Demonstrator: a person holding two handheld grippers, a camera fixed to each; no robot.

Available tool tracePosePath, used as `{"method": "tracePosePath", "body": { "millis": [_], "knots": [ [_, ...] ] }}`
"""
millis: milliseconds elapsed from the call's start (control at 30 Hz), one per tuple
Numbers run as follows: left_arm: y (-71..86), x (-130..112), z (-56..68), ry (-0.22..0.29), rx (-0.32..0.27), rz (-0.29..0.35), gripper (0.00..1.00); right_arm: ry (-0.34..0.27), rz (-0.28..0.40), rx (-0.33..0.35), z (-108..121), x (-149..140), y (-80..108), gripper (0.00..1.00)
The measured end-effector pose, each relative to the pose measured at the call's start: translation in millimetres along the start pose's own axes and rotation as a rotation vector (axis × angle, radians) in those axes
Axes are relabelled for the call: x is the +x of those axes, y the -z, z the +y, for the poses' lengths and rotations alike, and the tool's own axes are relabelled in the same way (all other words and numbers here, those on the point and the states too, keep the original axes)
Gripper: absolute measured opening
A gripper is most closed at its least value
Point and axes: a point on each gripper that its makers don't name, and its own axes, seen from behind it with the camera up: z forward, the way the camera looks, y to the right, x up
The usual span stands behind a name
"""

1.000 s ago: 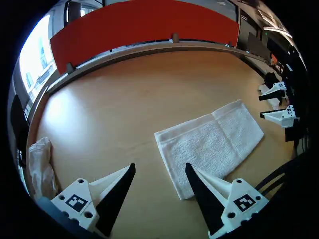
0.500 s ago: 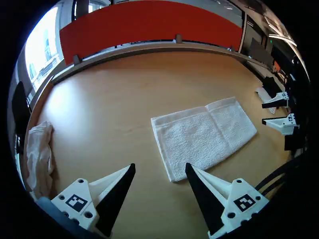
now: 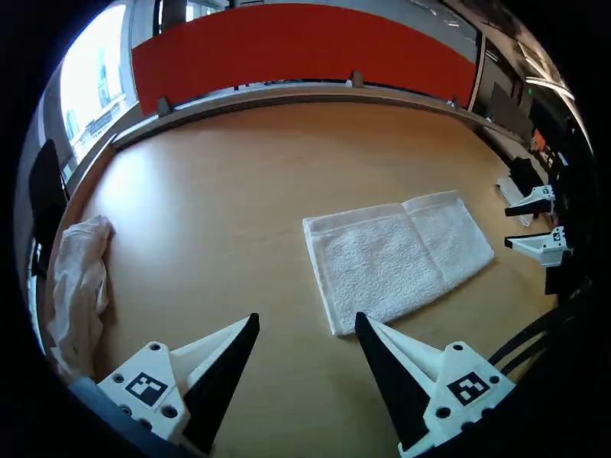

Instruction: Fold towel

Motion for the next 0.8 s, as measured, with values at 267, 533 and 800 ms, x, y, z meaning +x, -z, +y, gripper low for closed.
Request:
{"method": "tracePosePath", "body": {
  "millis": [267,533,800],
  "knots": [
    [11.0,-10,-12.8,0.059,0.036,0.006,0.93,0.042,-0.004,0.033,-4,5,-4.4,0.92],
    [18.5,-12,-18.6,0.084,0.055,0.012,0.93,0.064,-0.017,0.054,-6,4,-8.8,0.92],
    [27.0,-20,-23.5,0.109,0.073,0.011,0.93,0.068,-0.038,0.077,-11,-5,-15.0,0.92]
  ]
}}
